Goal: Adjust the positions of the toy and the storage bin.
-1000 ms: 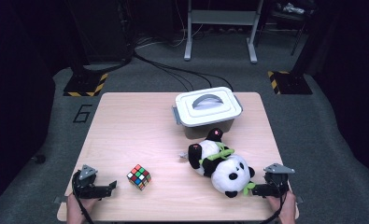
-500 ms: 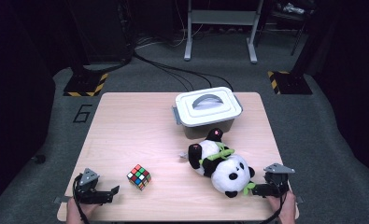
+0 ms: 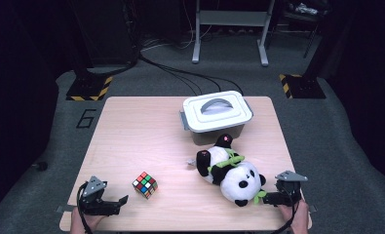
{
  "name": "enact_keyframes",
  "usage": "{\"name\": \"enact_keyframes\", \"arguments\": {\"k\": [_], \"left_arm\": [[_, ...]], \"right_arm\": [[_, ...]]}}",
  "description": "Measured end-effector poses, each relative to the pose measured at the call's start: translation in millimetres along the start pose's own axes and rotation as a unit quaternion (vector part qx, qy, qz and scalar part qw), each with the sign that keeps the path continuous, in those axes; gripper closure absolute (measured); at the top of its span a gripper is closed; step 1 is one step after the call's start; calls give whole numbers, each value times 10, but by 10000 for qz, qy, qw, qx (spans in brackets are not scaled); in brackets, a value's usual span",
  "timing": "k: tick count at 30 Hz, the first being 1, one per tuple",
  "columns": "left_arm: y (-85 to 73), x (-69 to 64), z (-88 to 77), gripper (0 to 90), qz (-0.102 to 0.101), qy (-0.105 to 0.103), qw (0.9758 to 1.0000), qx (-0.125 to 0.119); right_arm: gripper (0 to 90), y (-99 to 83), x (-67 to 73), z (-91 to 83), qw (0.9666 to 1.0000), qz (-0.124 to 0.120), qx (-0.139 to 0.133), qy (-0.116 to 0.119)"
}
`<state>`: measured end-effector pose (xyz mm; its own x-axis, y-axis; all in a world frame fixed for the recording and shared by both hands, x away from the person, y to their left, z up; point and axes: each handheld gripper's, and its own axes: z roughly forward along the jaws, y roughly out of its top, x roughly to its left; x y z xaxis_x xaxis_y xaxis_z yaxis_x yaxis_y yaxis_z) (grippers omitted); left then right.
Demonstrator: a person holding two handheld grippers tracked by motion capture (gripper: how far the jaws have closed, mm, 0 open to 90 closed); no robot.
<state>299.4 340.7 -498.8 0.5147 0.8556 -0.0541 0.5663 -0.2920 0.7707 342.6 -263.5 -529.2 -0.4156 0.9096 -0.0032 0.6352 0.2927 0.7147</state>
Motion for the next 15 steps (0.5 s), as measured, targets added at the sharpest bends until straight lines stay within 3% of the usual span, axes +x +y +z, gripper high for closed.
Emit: {"name": "enact_keyframes", "arguments": {"k": [7,15], "left_arm": [[69,-84,11,0,115,-45,9999,-79],[194,-210,70,0,212,-264,9993,-154]], "right_arm": [[0,-1,-3,1,10000,-23,-4,-3],[0,-1,-1,1,10000,12,-14,-8]]}}
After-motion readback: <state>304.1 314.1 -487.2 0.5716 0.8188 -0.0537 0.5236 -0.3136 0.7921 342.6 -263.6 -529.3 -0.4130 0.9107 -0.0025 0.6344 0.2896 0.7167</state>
